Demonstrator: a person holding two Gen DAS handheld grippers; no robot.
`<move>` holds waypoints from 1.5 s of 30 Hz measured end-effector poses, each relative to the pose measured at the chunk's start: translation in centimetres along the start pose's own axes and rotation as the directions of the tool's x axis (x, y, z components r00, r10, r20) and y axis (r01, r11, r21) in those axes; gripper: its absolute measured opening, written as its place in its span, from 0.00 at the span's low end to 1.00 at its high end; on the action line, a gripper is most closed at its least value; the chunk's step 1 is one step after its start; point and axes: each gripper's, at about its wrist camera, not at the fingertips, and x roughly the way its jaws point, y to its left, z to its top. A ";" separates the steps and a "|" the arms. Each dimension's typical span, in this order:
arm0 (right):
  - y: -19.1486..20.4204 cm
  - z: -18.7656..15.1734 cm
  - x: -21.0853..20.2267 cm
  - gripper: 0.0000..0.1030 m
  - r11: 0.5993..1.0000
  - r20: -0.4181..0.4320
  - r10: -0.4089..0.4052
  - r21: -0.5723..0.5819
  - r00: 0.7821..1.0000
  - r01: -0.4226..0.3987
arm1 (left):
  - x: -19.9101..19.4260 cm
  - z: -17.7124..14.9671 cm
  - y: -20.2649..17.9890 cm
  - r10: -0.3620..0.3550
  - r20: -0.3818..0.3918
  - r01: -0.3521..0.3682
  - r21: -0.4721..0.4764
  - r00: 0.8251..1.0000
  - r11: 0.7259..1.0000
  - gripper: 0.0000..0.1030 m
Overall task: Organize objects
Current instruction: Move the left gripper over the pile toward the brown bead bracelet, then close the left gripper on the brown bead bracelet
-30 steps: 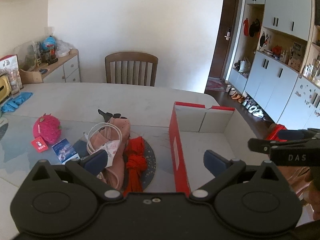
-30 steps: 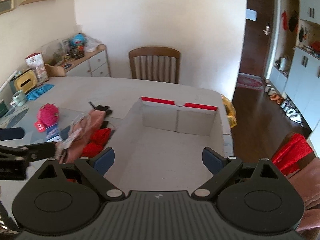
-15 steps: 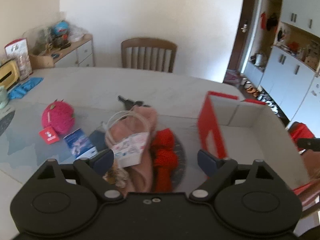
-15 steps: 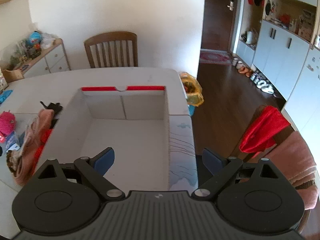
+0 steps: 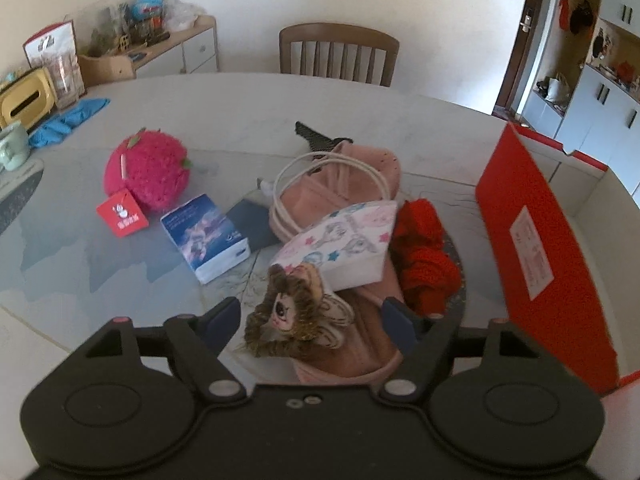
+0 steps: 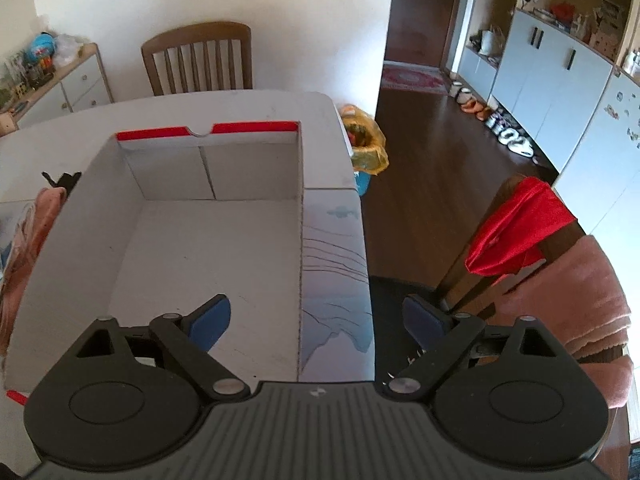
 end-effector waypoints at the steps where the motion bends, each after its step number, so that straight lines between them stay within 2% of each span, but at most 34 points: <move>1: -0.1 0.0 0.2 0.88 1.000 -0.005 -0.001 -0.001 1.000 0.001 | 0.2 0.0 0.1 -0.001 -0.005 0.001 -0.002 1.000 1.000 0.73; 8: -0.2 -0.1 1.2 0.80 1.000 -0.045 -0.013 0.001 0.999 0.014 | 0.4 0.1 -0.6 -0.003 -0.001 0.003 0.015 1.000 1.000 0.68; 11: 0.0 -0.1 1.7 0.69 1.000 -0.058 -0.019 -0.007 0.998 0.019 | 0.5 0.2 -0.9 -0.003 0.007 0.003 0.032 1.000 0.999 0.67; 14: 0.1 -0.1 2.1 0.66 1.000 -0.073 -0.027 -0.009 0.997 0.026 | 0.7 0.2 -0.9 -0.003 0.000 0.003 0.028 1.000 1.000 0.65; 20: 0.1 -0.2 2.8 0.38 0.999 -0.102 -0.034 -0.012 0.994 0.033 | 0.8 0.2 -0.5 0.010 0.000 -0.010 0.011 1.000 1.000 0.65; 31: 0.5 -0.2 2.7 0.18 0.999 -0.108 0.006 -0.031 0.994 -0.009 | 0.7 0.2 -0.2 0.013 0.001 -0.013 -0.002 1.000 1.000 0.62; 35: 1.0 -0.2 2.6 0.06 0.998 -0.106 0.025 -0.046 0.994 -0.030 | 0.6 0.0 0.2 0.011 0.000 -0.011 -0.018 1.000 1.000 0.57; 38: 1.2 -0.2 2.7 0.05 0.998 -0.106 0.020 -0.053 0.994 -0.025 | 0.6 -0.2 0.7 0.003 -0.003 -0.003 -0.035 1.000 0.999 0.55; 45: 1.2 -0.1 2.9 0.05 0.998 -0.110 0.015 -0.052 0.994 -0.021 | 0.7 -0.3 1.1 -0.052 -0.001 0.052 -0.061 0.999 0.997 0.37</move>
